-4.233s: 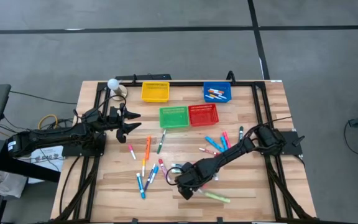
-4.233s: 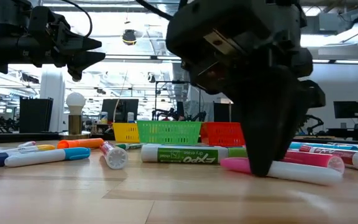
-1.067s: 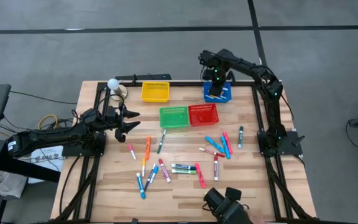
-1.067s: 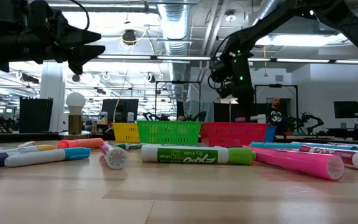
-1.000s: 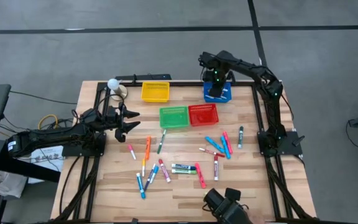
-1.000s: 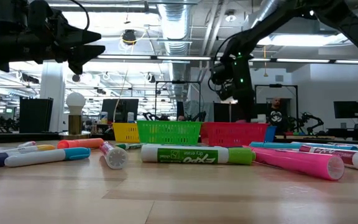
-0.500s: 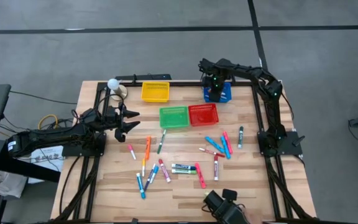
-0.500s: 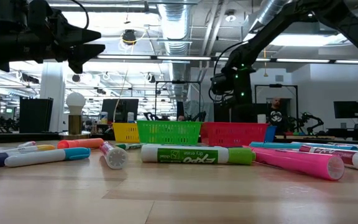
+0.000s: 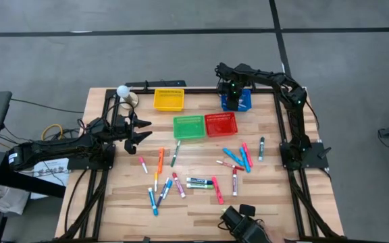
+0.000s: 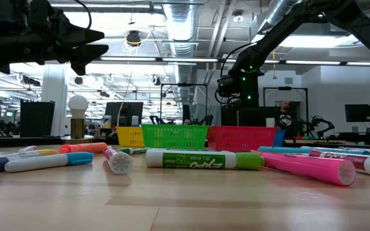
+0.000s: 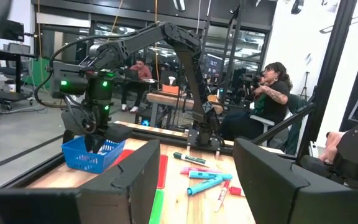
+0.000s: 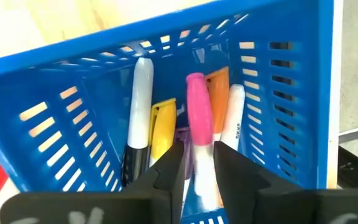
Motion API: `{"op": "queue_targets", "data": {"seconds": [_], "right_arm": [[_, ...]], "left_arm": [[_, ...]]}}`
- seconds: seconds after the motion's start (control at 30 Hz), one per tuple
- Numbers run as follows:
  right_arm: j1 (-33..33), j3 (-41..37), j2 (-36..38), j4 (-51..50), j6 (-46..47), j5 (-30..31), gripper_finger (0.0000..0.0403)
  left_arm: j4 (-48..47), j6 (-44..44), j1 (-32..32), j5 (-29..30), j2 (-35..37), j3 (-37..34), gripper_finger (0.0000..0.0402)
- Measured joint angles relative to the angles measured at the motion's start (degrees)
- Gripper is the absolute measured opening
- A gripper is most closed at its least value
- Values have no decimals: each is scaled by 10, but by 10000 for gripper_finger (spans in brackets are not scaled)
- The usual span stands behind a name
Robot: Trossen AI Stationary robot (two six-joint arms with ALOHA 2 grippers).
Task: Pick & Place Markers
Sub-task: Put the small pink highlighter pen into the blue bin
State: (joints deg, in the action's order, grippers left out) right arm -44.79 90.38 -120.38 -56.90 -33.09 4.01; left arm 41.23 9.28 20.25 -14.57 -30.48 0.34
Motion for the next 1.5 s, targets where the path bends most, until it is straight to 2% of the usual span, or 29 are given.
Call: {"op": "queue_targets", "data": {"seconds": [0.2, 0.5, 0.67, 0.9, 1.07, 1.23, 1.33, 1.5], "right_arm": [[10, 28, -1, -21, 10, 6, 80], [27, 135, 22, -134, 74, 4, 74], [45, 150, 80, -154, 148, -7, 74], [83, 150, 185, -139, 218, -97, 74], [120, 150, 255, -142, 258, -101, 74], [161, 143, 317, -136, 297, -101, 74], [183, 111, 358, -121, 325, -98, 74], [218, 26, 438, -65, 374, -77, 74]], "left_arm": [[1, 0, 0, 0, 0, 0, 204], [5, 1, 0, 0, 0, 0, 204], [36, 31, 0, 0, 0, 0, 204], [65, 94, 0, -3, 0, 0, 204], [64, 96, 0, -34, 0, 0, 204], [57, 147, 0, -73, 0, 12, 204], [5, 153, -8, -97, 0, 39, 204], [-150, 126, -44, -97, 0, 112, 204]]}}
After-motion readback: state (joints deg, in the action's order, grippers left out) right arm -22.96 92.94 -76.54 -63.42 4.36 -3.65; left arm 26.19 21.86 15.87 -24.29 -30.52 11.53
